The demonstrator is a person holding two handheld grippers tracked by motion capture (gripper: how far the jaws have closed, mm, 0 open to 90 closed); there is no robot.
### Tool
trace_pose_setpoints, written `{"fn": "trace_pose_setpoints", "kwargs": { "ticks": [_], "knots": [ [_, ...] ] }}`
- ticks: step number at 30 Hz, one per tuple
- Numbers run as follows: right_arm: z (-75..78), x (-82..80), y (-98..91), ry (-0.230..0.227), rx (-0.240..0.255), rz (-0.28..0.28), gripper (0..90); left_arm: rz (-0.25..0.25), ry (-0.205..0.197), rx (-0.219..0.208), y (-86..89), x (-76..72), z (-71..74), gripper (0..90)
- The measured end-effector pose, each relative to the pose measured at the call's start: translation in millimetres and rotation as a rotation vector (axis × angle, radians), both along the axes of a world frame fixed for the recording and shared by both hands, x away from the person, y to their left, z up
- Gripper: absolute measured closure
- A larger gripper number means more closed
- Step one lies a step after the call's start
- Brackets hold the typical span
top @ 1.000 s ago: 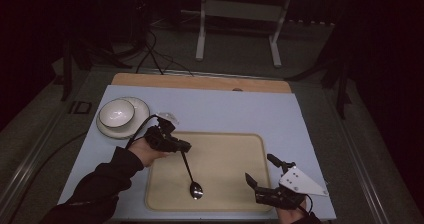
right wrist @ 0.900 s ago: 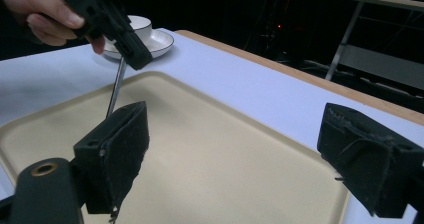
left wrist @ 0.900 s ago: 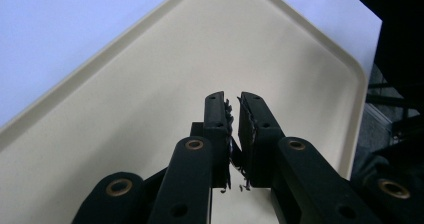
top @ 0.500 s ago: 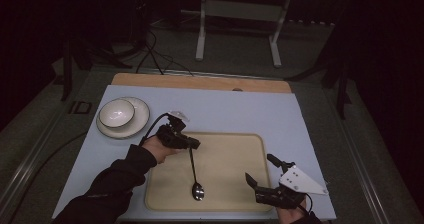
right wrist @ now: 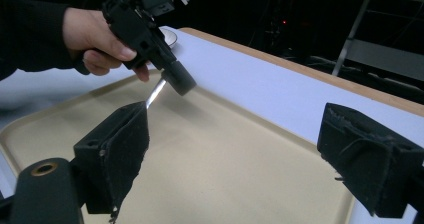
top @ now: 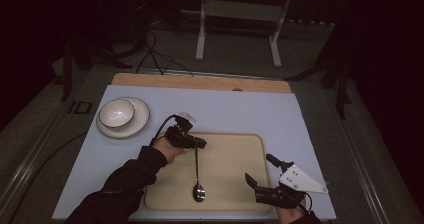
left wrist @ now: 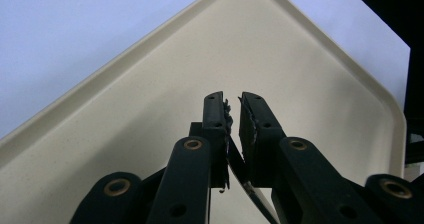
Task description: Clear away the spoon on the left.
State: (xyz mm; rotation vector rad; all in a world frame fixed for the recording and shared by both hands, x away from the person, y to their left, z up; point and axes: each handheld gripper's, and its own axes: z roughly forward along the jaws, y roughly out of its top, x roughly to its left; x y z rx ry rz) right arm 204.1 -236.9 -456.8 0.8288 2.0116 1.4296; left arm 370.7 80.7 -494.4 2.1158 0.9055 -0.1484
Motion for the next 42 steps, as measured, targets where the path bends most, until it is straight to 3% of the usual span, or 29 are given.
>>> {"fn": "trace_pose_setpoints", "kwargs": {
  "ticks": [12,20,31,36,42],
  "knots": [
    [-1.1,1.3,0.0,0.013,0.000,0.008,13.3,0.065,0.036,0.000,-3.4,8.4,-19.8,79.2],
    [-1.8,2.2,0.1,0.020,0.003,0.012,13.3,0.072,0.038,0.019,-7.3,11.1,-27.4,74.3],
    [-1.7,1.8,0.0,0.019,0.003,0.012,13.4,0.112,-0.004,0.041,-12.2,13.5,-31.2,72.0],
    [-2.1,2.3,0.3,0.022,0.001,0.014,13.4,0.134,-0.037,0.070,-15.4,13.1,-32.7,69.5],
    [-2.0,2.1,0.6,0.020,-0.001,0.017,13.4,0.165,-0.037,0.088,-16.1,14.1,-34.4,69.6]
  ]
}}
